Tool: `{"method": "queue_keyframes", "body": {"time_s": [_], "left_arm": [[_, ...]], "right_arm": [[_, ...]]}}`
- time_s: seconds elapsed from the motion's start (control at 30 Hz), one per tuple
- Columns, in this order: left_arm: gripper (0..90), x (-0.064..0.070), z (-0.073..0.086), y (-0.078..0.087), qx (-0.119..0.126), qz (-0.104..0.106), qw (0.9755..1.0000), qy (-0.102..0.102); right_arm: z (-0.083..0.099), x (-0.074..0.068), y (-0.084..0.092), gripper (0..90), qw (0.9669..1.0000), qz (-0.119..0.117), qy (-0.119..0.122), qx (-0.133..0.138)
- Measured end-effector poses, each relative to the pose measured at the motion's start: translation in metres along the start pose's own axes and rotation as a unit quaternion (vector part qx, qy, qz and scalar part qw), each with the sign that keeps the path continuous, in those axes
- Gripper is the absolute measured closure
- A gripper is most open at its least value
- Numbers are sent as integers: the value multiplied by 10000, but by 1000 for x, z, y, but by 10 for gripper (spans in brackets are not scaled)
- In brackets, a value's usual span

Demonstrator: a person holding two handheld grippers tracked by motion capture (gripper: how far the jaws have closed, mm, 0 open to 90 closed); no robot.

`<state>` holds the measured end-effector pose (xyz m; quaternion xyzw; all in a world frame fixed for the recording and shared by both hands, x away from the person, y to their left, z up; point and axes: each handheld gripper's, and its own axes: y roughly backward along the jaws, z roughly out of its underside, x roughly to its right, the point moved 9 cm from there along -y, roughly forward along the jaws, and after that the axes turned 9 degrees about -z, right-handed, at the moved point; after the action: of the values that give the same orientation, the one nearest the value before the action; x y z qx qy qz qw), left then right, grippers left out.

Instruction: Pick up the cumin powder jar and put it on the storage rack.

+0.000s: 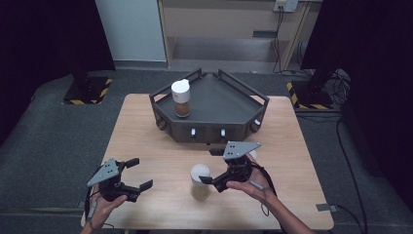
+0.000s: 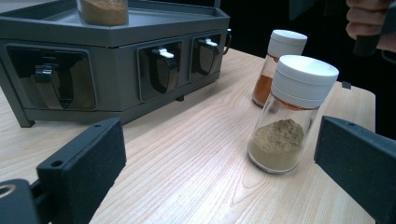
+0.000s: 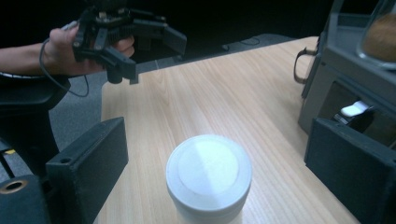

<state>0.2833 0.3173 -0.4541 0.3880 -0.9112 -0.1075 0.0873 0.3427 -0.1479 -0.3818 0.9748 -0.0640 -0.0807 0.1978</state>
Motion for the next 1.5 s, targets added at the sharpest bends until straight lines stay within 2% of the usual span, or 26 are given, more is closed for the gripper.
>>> {"method": "queue_keyframes", "body": {"time_s": [0.27,0.5,0.63,0.87,1.27,1.5], "left_arm": [[13,0,0,0,-2,-8,10000,-8],[13,0,0,0,2,5,10000,-3],[13,0,0,0,-1,6,10000,-1],[13,0,0,0,-6,7,10000,-7],[13,0,0,0,-6,8,10000,-15],[13,1,0,0,-24,23,10000,-32]], "right_arm": [[9,1,-15,71,9998,-53,-23,-193],[16,0,-25,48,9993,-19,124,-345],[19,0,-28,52,9991,-13,129,-400],[26,2,-33,74,9990,-116,62,-426],[31,6,-38,119,9992,-100,-29,-376],[33,2,-40,168,9992,7,111,-391]]}}
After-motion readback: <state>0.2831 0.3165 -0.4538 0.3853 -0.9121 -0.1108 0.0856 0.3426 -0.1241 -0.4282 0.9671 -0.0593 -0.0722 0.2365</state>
